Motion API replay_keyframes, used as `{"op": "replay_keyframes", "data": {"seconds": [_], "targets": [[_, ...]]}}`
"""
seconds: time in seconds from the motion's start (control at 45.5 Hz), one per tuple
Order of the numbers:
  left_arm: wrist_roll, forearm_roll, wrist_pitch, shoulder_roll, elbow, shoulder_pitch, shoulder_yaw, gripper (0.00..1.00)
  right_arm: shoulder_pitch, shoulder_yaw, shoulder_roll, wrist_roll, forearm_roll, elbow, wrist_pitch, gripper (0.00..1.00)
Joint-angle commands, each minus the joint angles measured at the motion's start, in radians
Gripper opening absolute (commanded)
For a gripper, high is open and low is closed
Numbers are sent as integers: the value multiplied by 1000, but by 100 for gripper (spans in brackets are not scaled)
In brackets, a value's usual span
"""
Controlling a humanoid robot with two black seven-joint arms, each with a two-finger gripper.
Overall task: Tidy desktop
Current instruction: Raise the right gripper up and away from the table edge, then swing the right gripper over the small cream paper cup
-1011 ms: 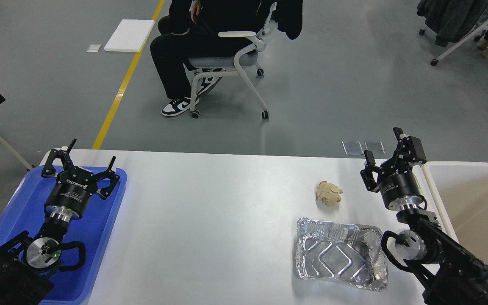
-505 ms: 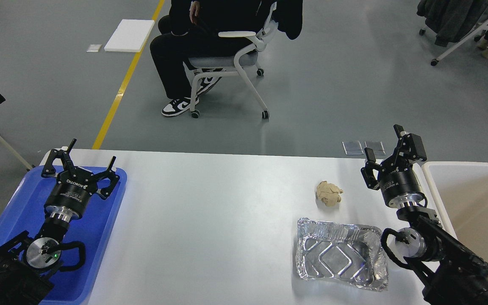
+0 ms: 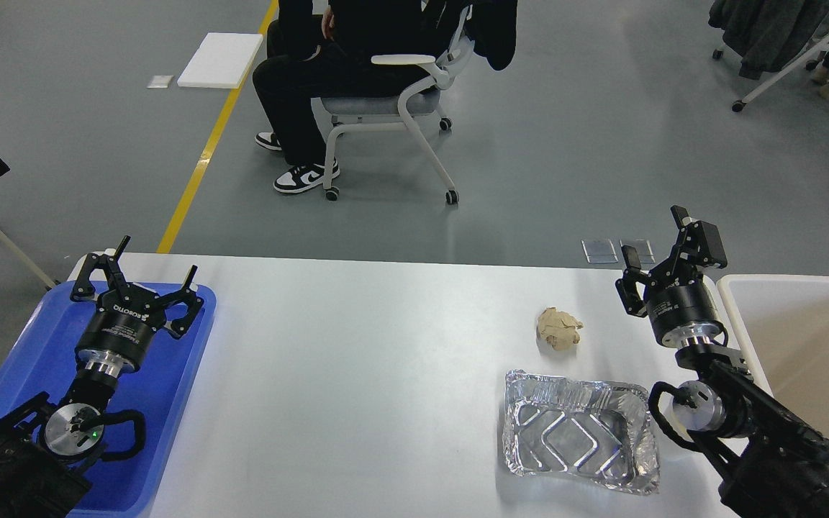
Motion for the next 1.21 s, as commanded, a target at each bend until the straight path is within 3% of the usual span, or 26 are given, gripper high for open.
{"op": "replay_keyframes", "data": {"seconds": [0.0, 0.132, 0.462, 0.593, 0.747, 0.945, 1.187], "targets": [[-2, 0, 0, -1, 0, 0, 0, 99, -2, -39, -19, 0, 0, -6, -4, 100], [0, 0, -1, -3, -2, -2, 0, 99, 3, -68, -33, 0, 1, -9, -4, 100], [0, 0, -1, -3, -2, -3, 0, 99, 125, -321, -220, 0, 64, 0, 12, 100], [0, 0, -1, -3, -2, -3, 0, 99, 222, -587, -308, 0, 80, 6, 13, 100], [1, 0, -1, -3, -2, -3, 0, 99, 443, -1089, -389, 0, 80, 55, 13, 100], [1, 0, -1, -3, -2, -2, 0, 99, 605, -1325, -493, 0, 78, 178, 25, 100], [0, 0, -1, -1, -2, -2, 0, 99, 791, -1523, -513, 0, 80, 190, 79, 100]]}}
